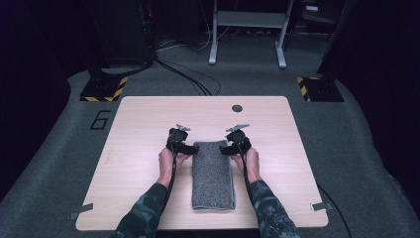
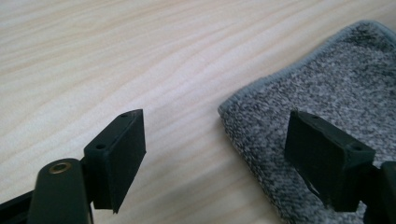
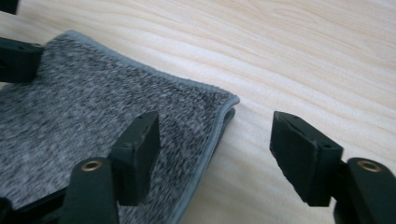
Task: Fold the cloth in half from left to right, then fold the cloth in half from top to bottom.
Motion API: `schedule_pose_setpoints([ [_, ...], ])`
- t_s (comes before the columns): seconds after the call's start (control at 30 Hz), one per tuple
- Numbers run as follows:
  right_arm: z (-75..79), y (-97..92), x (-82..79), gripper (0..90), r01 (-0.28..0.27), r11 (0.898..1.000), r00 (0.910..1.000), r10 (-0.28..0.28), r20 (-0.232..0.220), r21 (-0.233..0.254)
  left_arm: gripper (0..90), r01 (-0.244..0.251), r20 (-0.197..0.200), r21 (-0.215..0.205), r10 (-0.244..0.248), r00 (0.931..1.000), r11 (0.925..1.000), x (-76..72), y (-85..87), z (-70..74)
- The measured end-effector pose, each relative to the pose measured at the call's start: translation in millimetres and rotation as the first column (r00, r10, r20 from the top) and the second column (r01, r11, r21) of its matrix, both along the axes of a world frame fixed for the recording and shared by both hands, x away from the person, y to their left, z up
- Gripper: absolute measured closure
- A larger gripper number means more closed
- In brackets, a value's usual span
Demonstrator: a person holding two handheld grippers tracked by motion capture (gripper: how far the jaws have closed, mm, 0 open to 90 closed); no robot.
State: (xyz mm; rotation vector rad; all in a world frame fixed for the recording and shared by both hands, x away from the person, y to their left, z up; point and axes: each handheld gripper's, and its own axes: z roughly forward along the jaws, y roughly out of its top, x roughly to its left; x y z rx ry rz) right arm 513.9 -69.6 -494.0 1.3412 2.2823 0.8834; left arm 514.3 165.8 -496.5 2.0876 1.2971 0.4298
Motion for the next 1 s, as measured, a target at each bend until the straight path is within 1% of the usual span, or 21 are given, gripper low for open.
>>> schedule_pose_setpoints([
  [0.03, 0.0, 0.0, 0.0, 34.2, 0.0, 1.0, 1.0, 0.0, 0.0, 0.0, 21.7, 0.0, 0.0, 0.0, 0.0, 1.0, 1.0, 0.0, 0.0, 0.0],
  [0.07, -3.9, 0.9, 4.7, 35.9, 0.013, 1.0, 0.9999, -0.013, -0.012, -0.002, 21.9, -0.003, 0.0, -0.007, 0.003, 1.0, 1.0, 0.7, -1.1, -0.3],
  [0.1, -3.9, 0.9, 4.7, 35.9, 0.013, 1.0, 0.9999, -0.013, -0.012, -0.002, 21.9, 0.005, 0.002, 0.005, -0.005, 1.0, 1.0, 1.7, -1.6, -0.3],
  [0.13, -7.0, 1.3, 8.0, 38.6, 0.024, 1.0, 0.9995, -0.024, -0.022, 0.007, 23.7, 0.008, 0.003, 0.007, -0.008, 1.0, 0.9999, 2.9, -4.0, -1.5],
  [0.17, -7.0, 1.3, 8.0, 38.6, 0.024, 1.0, 0.9995, -0.024, -0.022, 0.007, 24.5, 0.008, 0.003, 0.007, -0.008, 1.0, 0.9999, 2.9, -4.0, -1.5],
  [0.2, -8.0, 1.8, 9.1, 40.0, 0.027, 1.0, 0.9994, -0.026, -0.021, 0.002, 24.5, 0.001, 0.001, -0.001, -0.001, 1.0, 1.0, 3.2, -5.3, -2.6],
  [0.23, -10.5, 2.1, 11.0, 42.7, 0.026, 1.0, 0.9994, -0.026, -0.022, 0.001, 27.4, 0.004, -0.001, 0.006, -0.004, 1.0, 1.0, 4.0, -5.5, -3.4],
  [0.27, -11.4, 2.9, 11.0, 44.2, 0.03, 1.0, 0.999, -0.029, -0.034, 0.002, 29.2, 0.008, -0.008, -0.001, -0.008, 0.9999, 1.0, 5.1, -7.1, -6.2],
  [0.37, -14.0, 3.9, 11.5, 46.4, 0.025, 1.0, 0.9991, -0.025, -0.034, -0.001, 35.2, 0.012, -0.017, 0.008, -0.012, 0.9998, 0.9999, 4.8, -8.7, -7.5],
  [0.47, -15.5, 6.2, 10.1, 52.8, 0.027, 1.0, 0.999, -0.026, -0.035, 0.003, 41.0, 0.016, -0.019, 0.007, -0.015, 0.9997, 0.9999, 4.9, -10.2, -9.3],
  [0.5, -15.5, 6.2, 10.1, 52.8, 0.027, 1.0, 0.999, -0.026, -0.035, 0.003, 41.0, 0.022, -0.026, 0.01, -0.022, 0.9994, 0.9997, 4.9, -10.9, -10.6],
  [0.53, -15.7, 8.1, 8.7, 57.2, 0.021, 1.0, 0.9994, -0.021, -0.026, 0.001, 44.0, 0.02, -0.015, 0.021, -0.02, 0.9997, 0.9996, 3.1, -12.9, -13.0],
  [0.57, -15.7, 8.7, 7.6, 59.2, 0.017, 1.0, 0.9995, -0.017, -0.027, 0.003, 45.6, 0.025, -0.017, 0.021, -0.025, 0.9996, 0.9995, 2.4, -13.4, -12.6],
  [0.6, -15.6, 9.6, 5.7, 60.5, 0.026, 1.0, 0.999, -0.026, -0.035, 0.011, 48.0, 0.026, -0.01, 0.02, -0.026, 0.9996, 0.9995, 1.7, -14.5, -13.0],
  [0.7, -16.6, 10.0, 4.3, 66.1, 0.011, 1.0, 0.9998, -0.011, -0.014, 0.008, 55.1, 0.039, -0.006, 0.03, -0.038, 0.9992, 0.9988, 0.1, -16.4, -12.8],
  [0.8, -16.6, 12.8, 1.6, 73.4, 0.009, 1.0, 0.9999, -0.009, -0.013, 0.011, 64.6, 0.051, 0.0, 0.038, -0.051, 0.9987, 0.998, -4.3, -21.6, -12.6],
  [0.83, -16.6, 12.8, 1.6, 73.4, 0.009, 1.0, 0.9999, -0.009, -0.013, 0.011, 68.0, 0.051, 0.0, 0.038, -0.051, 0.9987, 0.998, -4.3, -21.6, -12.6],
  [0.87, -16.7, 15.1, -0.1, 78.3, 0.009, 1.0, 0.9999, -0.009, -0.007, 0.009, 71.2, 0.051, 0.005, 0.033, -0.051, 0.9987, 0.9981, -5.3, -22.7, -13.1],
  [0.9, -16.7, 15.1, -0.1, 78.3, 0.009, 1.0, 0.9999, -0.009, -0.007, 0.009, 71.2, 0.057, 0.004, 0.035, -0.057, 0.9984, 0.9978, -6.2, -23.4, -13.0],
  [0.93, -16.5, 18.2, -1.7, 82.2, 0.007, 1.0, 1.0, -0.007, 0.0, -0.008, 76.9, 0.063, 0.008, 0.027, -0.064, 0.9979, 0.9976, -7.0, -24.6, -13.5],
  [1.0, -16.1, 20.6, -3.5, 84.7, 0.009, 1.0, 1.0, -0.009, -0.001, -0.017, 81.4, 0.069, 0.006, 0.028, -0.069, 0.9976, 0.9972, -7.3, -24.9, -13.3],
])
